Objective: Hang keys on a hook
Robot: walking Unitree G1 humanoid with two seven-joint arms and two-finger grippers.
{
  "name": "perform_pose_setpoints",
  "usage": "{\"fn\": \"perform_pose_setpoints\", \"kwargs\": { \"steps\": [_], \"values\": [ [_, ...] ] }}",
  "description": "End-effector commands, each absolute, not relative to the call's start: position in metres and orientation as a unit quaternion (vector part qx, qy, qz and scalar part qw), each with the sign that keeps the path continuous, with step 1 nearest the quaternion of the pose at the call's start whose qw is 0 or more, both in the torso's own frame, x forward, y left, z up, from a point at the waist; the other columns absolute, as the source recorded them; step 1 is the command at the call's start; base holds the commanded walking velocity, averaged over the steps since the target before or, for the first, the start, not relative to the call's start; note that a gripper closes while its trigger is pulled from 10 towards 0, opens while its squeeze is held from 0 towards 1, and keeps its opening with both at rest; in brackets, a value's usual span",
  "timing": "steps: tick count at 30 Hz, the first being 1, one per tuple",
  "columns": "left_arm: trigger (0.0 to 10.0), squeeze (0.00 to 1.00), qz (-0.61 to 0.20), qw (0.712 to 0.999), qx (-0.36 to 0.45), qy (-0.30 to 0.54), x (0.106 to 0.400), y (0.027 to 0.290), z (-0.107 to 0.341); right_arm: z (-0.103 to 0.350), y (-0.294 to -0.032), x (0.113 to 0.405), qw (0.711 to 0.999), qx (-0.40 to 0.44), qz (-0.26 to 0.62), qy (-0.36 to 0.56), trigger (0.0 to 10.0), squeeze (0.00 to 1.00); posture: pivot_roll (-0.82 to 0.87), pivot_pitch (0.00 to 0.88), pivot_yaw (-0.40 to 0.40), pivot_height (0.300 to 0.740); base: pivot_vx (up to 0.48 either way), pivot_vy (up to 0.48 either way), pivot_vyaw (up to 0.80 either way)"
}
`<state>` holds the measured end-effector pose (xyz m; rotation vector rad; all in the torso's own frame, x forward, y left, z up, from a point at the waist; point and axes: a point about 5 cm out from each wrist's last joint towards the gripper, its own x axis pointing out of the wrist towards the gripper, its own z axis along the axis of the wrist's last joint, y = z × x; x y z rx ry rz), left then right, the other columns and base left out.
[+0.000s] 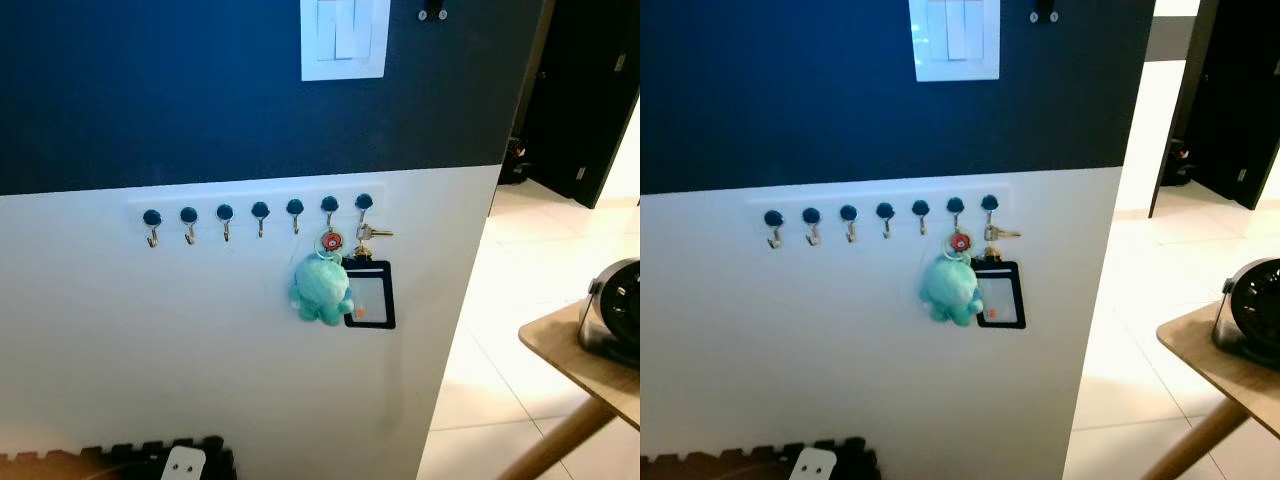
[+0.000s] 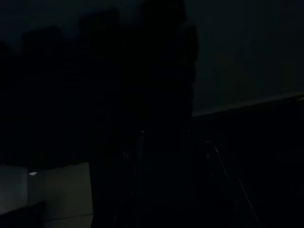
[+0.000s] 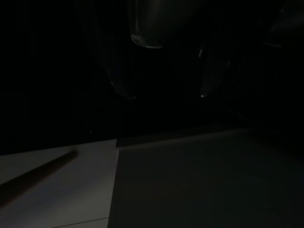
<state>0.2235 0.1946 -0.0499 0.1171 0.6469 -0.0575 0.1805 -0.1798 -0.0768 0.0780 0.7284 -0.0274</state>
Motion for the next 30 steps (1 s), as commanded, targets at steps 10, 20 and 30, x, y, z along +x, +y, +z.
{"fn": "perform_pose_setpoints", "kwargs": {
  "steps": [10, 20, 30],
  "values": [
    [10.0, 0.00, -0.034, 0.943, 0.057, 0.325, 0.2193, 0.1922, -0.0535, -0.0799, -0.1759, 0.1756, 0.930, 0.041, -0.010, 0.364, 10.0, 0.00, 0.04, 0.025, 0.040, 0.740, -0.405, 0.000, 0.00],
    [10.0, 0.00, -0.039, 0.943, 0.060, 0.324, 0.2199, 0.1912, -0.0532, -0.0806, -0.1756, 0.1740, 0.930, 0.042, -0.011, 0.366, 10.0, 0.00, 0.04, 0.029, 0.041, 0.740, -0.406, 0.000, 0.00],
    [10.0, 0.00, -0.064, 0.942, 0.066, 0.324, 0.2214, 0.1875, -0.0527, -0.0815, -0.1744, 0.1724, 0.929, 0.045, -0.012, 0.367, 10.0, 0.00, 0.04, 0.038, 0.045, 0.740, -0.078, 0.000, 0.00]
  ]
}}
